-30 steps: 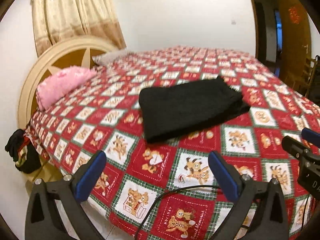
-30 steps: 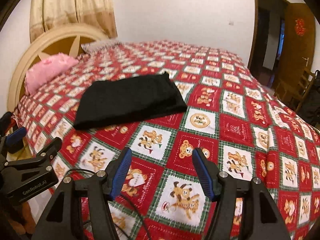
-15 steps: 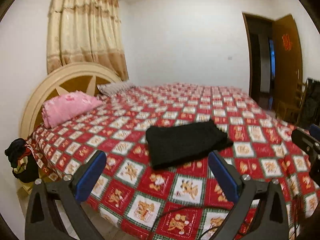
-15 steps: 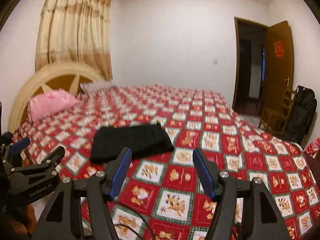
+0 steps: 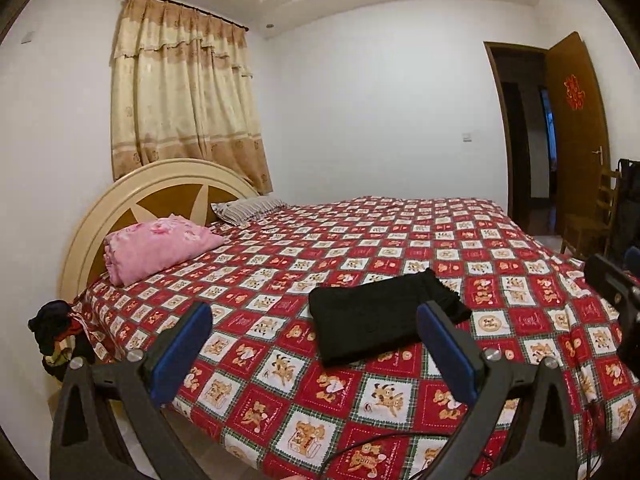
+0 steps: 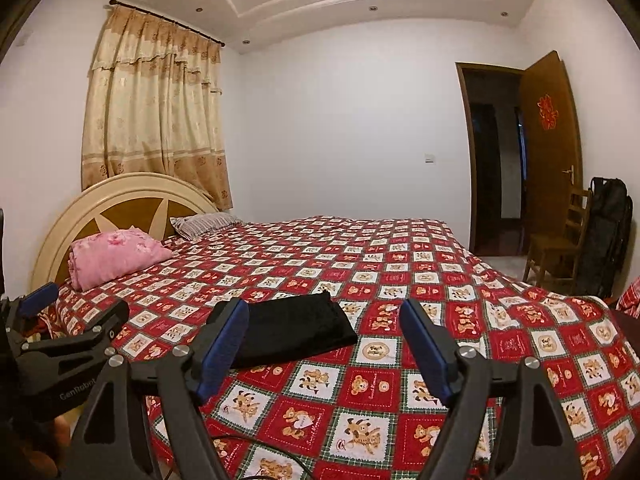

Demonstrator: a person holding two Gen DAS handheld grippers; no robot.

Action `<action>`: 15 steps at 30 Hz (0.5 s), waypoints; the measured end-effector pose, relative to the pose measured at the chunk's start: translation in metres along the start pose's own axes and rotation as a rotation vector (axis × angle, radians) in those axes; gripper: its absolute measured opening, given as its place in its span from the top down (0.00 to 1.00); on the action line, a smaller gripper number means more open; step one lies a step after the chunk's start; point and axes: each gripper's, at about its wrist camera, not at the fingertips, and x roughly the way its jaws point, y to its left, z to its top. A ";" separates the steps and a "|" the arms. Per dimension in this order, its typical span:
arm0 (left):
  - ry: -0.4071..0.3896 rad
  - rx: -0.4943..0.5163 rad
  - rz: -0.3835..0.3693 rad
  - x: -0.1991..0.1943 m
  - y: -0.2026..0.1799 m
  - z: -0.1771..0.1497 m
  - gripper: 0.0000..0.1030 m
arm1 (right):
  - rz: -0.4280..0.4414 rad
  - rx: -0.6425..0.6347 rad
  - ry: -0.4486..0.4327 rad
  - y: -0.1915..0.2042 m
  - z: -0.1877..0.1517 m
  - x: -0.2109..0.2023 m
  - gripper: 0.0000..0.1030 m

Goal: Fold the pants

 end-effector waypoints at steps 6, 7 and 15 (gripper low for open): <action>0.036 -0.007 0.008 0.006 0.001 -0.003 0.00 | 0.005 -0.014 0.011 0.003 -0.004 0.001 0.23; 0.043 -0.008 0.007 0.007 0.001 -0.003 0.00 | 0.007 -0.015 0.013 0.003 -0.004 0.001 0.23; 0.071 0.001 0.004 0.011 0.000 -0.006 0.00 | 0.008 -0.011 0.021 0.002 -0.006 0.002 0.23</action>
